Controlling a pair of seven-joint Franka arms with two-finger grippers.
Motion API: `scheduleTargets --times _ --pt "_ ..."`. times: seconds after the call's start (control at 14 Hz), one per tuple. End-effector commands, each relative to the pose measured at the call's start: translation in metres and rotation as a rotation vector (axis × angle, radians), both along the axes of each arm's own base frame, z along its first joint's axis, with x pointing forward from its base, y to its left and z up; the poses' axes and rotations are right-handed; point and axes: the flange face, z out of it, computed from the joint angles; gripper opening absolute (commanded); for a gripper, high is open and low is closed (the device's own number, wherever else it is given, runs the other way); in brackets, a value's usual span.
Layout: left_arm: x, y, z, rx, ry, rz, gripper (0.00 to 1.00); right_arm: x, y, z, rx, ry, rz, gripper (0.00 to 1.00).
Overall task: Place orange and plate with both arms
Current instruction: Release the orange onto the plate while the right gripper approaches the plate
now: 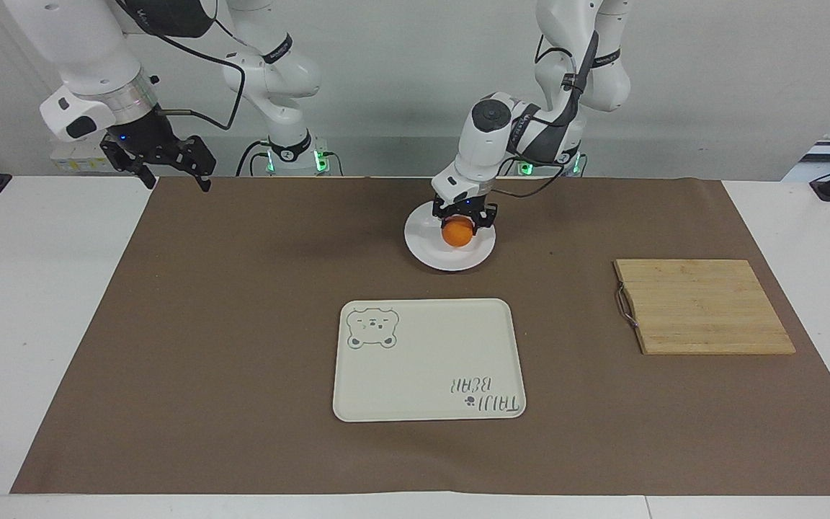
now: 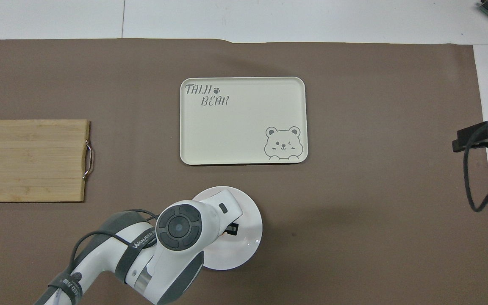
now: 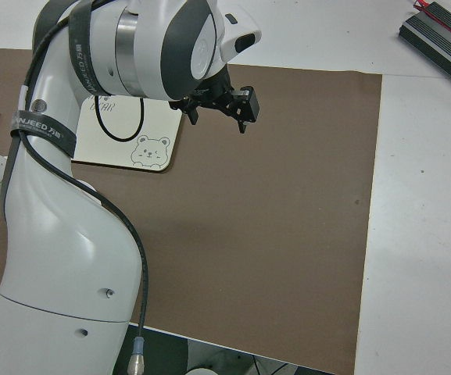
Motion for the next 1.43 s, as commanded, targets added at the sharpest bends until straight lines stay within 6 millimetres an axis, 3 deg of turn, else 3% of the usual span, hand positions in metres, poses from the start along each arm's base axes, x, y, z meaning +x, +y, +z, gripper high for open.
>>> scheduleTargets --times 0.0,0.14,0.36,0.57,0.79,0.93,1.14,1.29,1.36 --pt "-0.001 0.000 0.004 -0.008 -0.003 0.001 1.00 -0.016 0.007 -0.009 0.001 -0.025 0.002 1.00" --pt "0.004 -0.002 0.005 -0.008 -0.009 -0.002 1.00 -0.028 0.016 -0.029 0.009 -0.059 0.015 1.00" --pt "0.027 0.001 0.025 -0.033 -0.046 0.021 1.00 -0.031 0.036 -0.060 0.025 0.001 0.063 1.00" --pt "0.070 0.029 0.063 0.000 -0.145 0.028 1.00 -0.041 0.049 -0.087 0.141 0.051 0.196 1.00" --pt "0.128 0.085 0.129 0.009 -0.171 0.024 1.00 -0.048 0.069 -0.114 0.249 0.095 0.205 1.00" --pt "0.155 0.129 0.171 0.019 -0.180 -0.004 1.00 -0.052 0.080 -0.143 0.342 0.123 0.176 1.00" --pt "0.172 0.190 0.226 0.044 -0.146 -0.009 1.00 -0.061 0.123 -0.187 0.453 0.132 0.235 1.00" --pt "0.176 0.227 0.262 0.052 -0.131 -0.040 1.00 -0.067 0.157 -0.204 0.497 0.100 0.280 1.00" --pt "0.176 0.247 0.276 0.058 -0.124 -0.054 1.00 -0.067 0.163 -0.215 0.515 0.088 0.271 1.00"
